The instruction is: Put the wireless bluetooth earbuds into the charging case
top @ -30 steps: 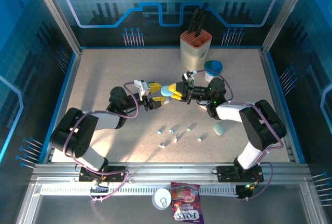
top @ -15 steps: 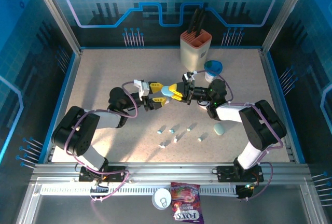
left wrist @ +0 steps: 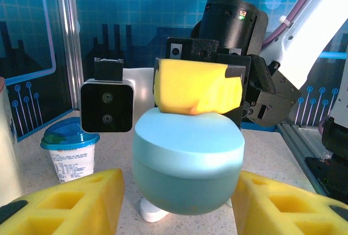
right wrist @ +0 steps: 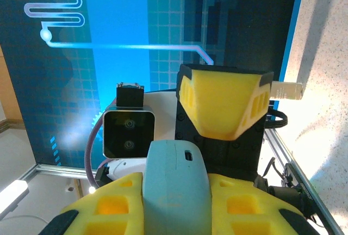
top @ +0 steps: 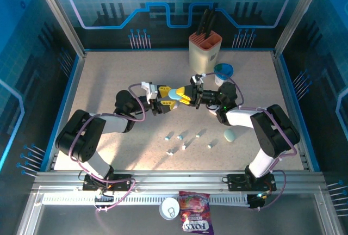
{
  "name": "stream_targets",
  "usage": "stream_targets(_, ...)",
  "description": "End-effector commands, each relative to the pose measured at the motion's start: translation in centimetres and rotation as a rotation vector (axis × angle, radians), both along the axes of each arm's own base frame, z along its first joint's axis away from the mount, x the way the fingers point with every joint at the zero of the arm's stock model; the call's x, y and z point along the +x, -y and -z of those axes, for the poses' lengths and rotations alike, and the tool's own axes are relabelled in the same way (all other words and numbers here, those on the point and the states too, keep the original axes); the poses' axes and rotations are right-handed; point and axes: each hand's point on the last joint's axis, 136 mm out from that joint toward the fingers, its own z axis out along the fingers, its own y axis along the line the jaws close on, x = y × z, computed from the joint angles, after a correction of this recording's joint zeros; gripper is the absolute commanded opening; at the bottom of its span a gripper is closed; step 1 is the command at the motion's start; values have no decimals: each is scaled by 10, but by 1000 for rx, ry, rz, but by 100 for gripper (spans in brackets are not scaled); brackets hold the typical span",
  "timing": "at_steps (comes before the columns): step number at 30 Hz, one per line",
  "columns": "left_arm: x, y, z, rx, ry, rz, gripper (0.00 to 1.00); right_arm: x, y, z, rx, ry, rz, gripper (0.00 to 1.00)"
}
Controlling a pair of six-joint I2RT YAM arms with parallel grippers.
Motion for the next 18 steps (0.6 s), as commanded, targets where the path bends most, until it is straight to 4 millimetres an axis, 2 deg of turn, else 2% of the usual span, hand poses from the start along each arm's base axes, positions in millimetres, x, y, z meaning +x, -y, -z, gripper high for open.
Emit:
stream_targets(1,-2,5,-8,-8,42,28,54,-1,-8,-9,13,51,-24,8)
stream_targets(14,-5,6,-8,-6,48,42,48,-1,-14,-1,3,34,-35,8)
stream_targets(18,-6,7,-6,-3,42,48,39,-1,-14,3,-3,22,-33,8)
